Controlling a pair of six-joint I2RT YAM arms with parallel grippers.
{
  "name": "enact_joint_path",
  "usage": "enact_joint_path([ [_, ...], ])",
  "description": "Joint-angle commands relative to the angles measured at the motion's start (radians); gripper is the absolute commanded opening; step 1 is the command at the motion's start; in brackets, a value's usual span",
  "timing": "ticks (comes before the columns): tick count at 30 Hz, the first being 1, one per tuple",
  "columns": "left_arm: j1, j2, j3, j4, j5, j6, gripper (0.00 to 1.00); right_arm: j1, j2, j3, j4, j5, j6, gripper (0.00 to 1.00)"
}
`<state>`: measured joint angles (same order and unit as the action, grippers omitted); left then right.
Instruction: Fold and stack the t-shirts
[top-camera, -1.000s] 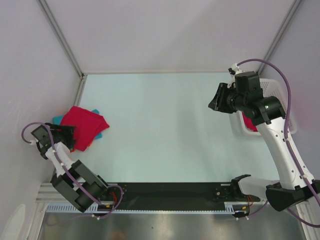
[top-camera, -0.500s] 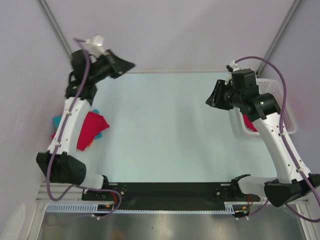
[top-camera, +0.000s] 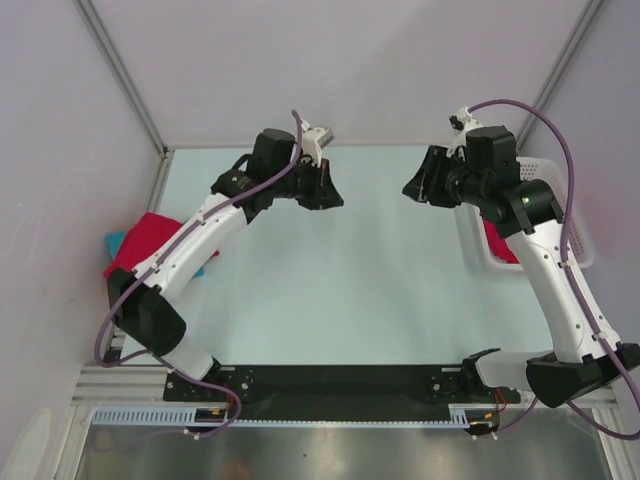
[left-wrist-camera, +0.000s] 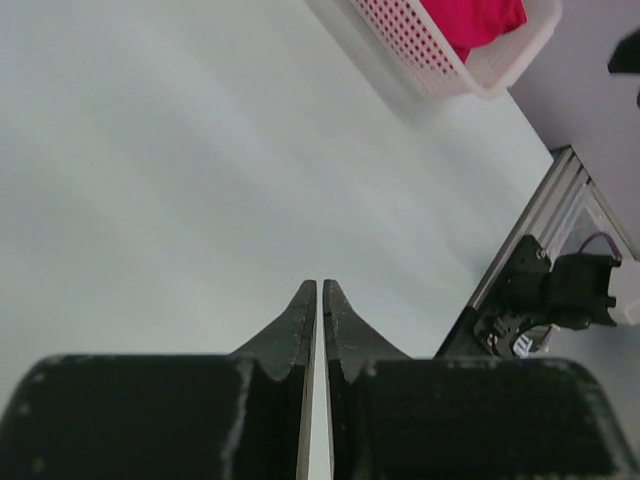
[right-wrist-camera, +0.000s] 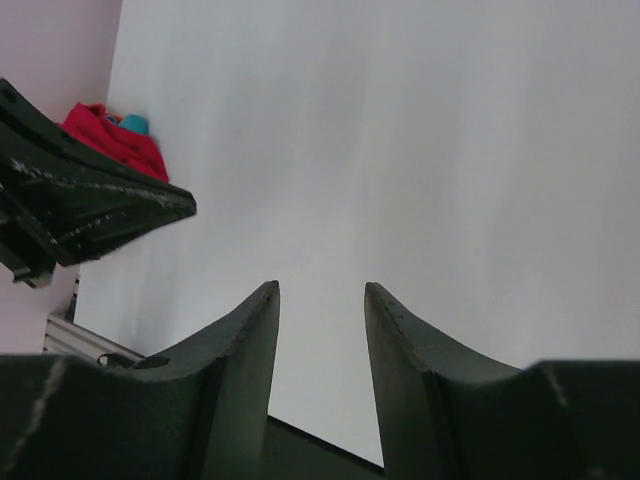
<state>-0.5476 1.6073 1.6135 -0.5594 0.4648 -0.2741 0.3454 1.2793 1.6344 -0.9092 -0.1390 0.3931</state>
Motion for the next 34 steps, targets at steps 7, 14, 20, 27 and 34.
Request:
enact_joint_path([
  [7, -0.017, -0.388, -0.441, 0.344, -0.127, 0.039, 0.44, 0.014, -0.035, -0.189, 0.131, -0.039, 0.067, 0.45],
  [14, -0.015, -0.521, -0.59, 0.328, -0.245, 0.024, 0.84, 0.046, 0.023, -0.227, 0.144, 0.001, 0.059, 0.46],
  [20, -0.014, -0.554, -0.59, 0.349, -0.299, 0.038, 1.0, 0.056, 0.049, -0.194, 0.096, 0.053, 0.055, 0.47],
  [27, 0.031, -0.55, -0.618, 0.361, -0.247, -0.022, 1.0, 0.055, 0.042, -0.189, 0.095, 0.082, 0.049, 0.55],
  [34, 0.313, -0.535, -0.684, 0.411, 0.135, -0.246, 1.0, 0.146, 0.126, -0.1, 0.003, 0.339, 0.0, 0.55],
])
